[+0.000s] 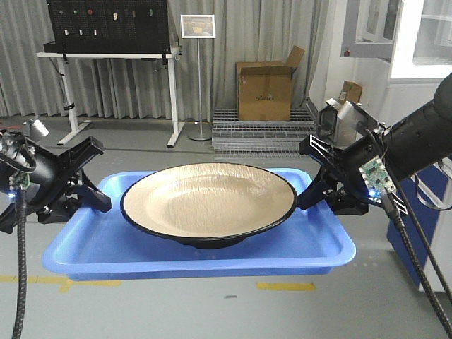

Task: Place disk in tray to left cabinet
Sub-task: 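Hold the tray level with both grippers while the base turns away, then keep holding the tray while driving up to the white cabinet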

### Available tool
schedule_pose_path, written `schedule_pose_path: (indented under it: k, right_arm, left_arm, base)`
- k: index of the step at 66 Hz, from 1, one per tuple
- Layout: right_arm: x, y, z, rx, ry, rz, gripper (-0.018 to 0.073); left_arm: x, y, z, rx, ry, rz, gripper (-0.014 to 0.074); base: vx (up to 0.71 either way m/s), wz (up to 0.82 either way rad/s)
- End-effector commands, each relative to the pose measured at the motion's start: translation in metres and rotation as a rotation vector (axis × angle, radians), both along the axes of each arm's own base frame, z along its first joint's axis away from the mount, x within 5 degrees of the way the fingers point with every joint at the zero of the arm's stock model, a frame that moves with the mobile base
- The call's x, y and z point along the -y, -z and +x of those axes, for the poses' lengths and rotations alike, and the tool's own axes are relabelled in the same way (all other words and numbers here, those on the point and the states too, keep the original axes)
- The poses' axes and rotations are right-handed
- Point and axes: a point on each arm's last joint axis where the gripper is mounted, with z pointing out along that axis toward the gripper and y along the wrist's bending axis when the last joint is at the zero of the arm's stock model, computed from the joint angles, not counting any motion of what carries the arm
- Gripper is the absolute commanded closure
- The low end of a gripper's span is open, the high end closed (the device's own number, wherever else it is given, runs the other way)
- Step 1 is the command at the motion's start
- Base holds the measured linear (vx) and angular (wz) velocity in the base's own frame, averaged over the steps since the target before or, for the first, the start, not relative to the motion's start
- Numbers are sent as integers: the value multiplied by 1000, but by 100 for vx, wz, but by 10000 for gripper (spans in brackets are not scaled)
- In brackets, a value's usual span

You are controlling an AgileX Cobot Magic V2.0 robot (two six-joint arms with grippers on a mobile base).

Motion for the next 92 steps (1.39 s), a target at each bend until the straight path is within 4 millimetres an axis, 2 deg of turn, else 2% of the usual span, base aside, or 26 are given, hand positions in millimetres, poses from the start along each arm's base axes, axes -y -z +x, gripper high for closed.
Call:
schedule_pose_path:
  k: [1, 92]
  right_arm:
    - [-19, -42, -23, 59, -67, 199, 564]
    - [-19, -41, -23, 60, -66, 197, 564]
  left_arm:
    - [21, -42, -19, 85, 33, -208, 596]
    - [21, -42, -19, 85, 32, -209, 596]
  base:
    - [75, 0]
    - [72, 1]
